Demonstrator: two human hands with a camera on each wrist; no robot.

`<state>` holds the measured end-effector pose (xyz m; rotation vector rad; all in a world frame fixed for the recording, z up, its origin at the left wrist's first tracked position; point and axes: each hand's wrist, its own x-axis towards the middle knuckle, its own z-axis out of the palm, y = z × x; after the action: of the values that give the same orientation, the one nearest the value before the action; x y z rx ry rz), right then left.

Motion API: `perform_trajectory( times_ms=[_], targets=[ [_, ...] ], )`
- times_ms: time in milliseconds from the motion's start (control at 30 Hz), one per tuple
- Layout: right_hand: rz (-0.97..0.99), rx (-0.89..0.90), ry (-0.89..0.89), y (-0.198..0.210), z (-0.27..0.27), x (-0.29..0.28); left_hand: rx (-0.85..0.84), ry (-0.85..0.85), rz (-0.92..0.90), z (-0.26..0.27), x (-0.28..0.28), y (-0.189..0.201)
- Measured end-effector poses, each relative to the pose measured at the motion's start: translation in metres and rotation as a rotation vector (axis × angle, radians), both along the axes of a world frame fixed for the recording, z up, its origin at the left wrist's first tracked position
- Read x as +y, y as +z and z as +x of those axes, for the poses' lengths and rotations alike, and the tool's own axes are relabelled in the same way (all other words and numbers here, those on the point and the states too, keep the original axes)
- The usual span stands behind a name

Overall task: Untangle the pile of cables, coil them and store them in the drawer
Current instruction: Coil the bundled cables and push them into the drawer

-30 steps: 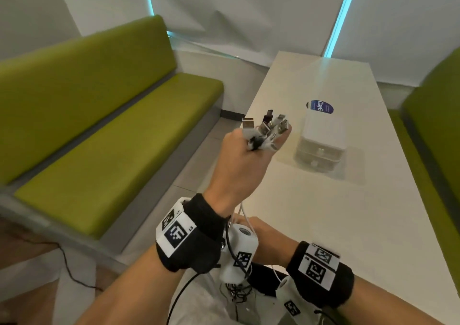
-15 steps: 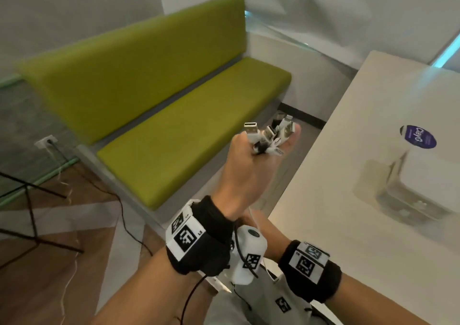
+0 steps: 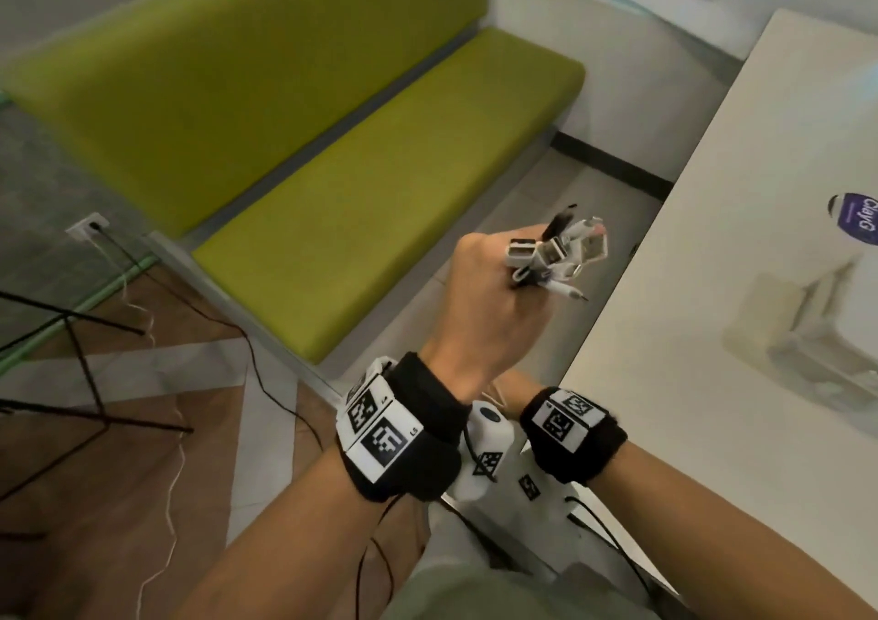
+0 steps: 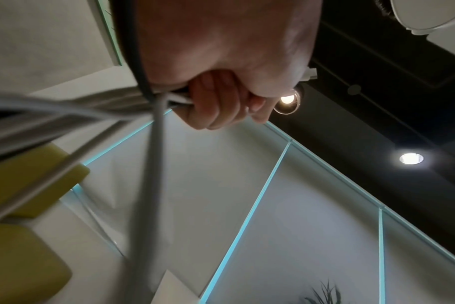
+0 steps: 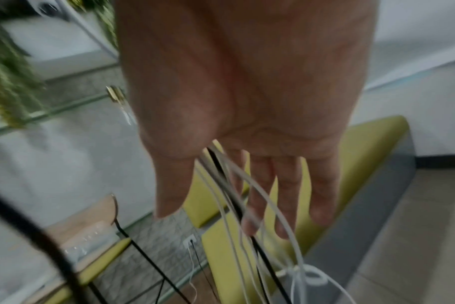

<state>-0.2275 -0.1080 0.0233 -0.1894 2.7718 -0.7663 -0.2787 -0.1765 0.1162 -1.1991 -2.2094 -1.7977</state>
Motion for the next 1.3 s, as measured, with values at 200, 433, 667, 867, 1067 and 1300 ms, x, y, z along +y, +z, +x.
perform_trajectory(
  times_ms=[200,433,667,867,1067,1300],
  targets=[
    [-0.371,-0.098,-0.27,-0.006,0.011,0.01,-0.055,0.03,-0.032,-0.035,-0.001,-0.011],
    [-0.323,-0.159,-0.309,0.023,-0.013,0.038,-0.083,0.044,-0.058,-0.068,-0.006,-0.014],
    [-0.357,-0.005,-0.218,-0.016,-0.052,0.0,-0.307,0.087,0.049,-0.067,-0.004,-0.028],
    [-0.241,-0.033,-0.306,-0.07,-0.066,-0.002,-0.466,0.056,0.024,-0.064,-0.024,-0.032],
    [-0.059,-0.313,-0.295,-0.101,-0.094,0.006,-0.26,-0.034,-0.134,-0.077,-0.048,-0.058],
    [-0.149,-0.277,-0.169,-0.067,-0.073,-0.003,-0.314,0.073,-0.111,-0.098,-0.059,-0.077]
  ],
)
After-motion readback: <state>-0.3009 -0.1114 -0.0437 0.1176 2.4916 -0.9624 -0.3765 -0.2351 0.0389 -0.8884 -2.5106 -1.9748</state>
